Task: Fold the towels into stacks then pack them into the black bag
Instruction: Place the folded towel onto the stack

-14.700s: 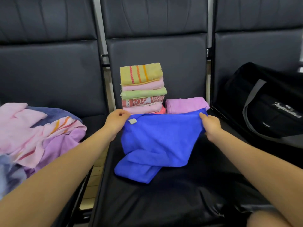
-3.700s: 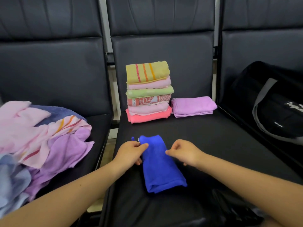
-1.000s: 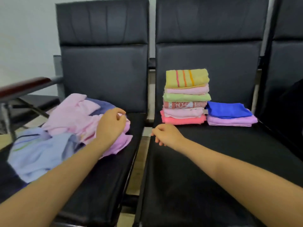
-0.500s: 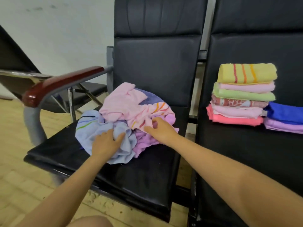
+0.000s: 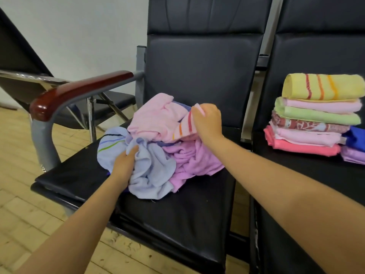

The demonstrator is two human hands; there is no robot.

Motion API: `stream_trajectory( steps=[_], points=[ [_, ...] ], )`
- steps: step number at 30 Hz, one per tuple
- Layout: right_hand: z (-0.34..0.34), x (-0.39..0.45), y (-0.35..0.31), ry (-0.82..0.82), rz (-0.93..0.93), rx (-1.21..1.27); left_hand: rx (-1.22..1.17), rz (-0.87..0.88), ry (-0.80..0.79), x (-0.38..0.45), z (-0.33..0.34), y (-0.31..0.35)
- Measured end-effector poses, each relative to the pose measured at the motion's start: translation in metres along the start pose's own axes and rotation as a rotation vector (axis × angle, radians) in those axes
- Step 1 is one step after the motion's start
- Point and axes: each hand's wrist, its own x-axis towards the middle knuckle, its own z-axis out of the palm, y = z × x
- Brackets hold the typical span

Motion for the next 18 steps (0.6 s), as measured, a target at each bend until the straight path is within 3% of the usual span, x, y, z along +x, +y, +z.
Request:
stream_trajectory(
  steps=[2,4,7,9,12,14,18],
  points=[
    [0.005,0.015,-0.011,-0.046,0.143,0.283,-0.07,0.008,0.027,0.008,-0.002,-0.008],
    [0.017,0.023,-0.017,-0.086,0.179,0.363,-0.159,0.006,0.057,0.014,-0.002,-0.017],
    [0.05,0.023,-0.005,-0.291,0.058,-0.001,-0.321,-0.059,0.06,0.014,0.001,-0.015],
    [0.075,0.018,0.014,-0.478,-0.065,-0.348,-0.227,-0.019,0.05,0.019,0.003,-0.015],
    [0.101,0.012,0.029,-0.531,-0.166,-0.528,-0.178,0.002,0.065,0.023,0.004,-0.015],
    [0.1,0.017,0.029,-0.579,-0.124,-0.412,-0.183,0.005,0.076,0.021,0.005,-0.015],
    [0.064,0.024,0.009,-0.633,0.159,0.231,-0.197,0.018,0.08,0.012,0.005,-0.013]
  ],
)
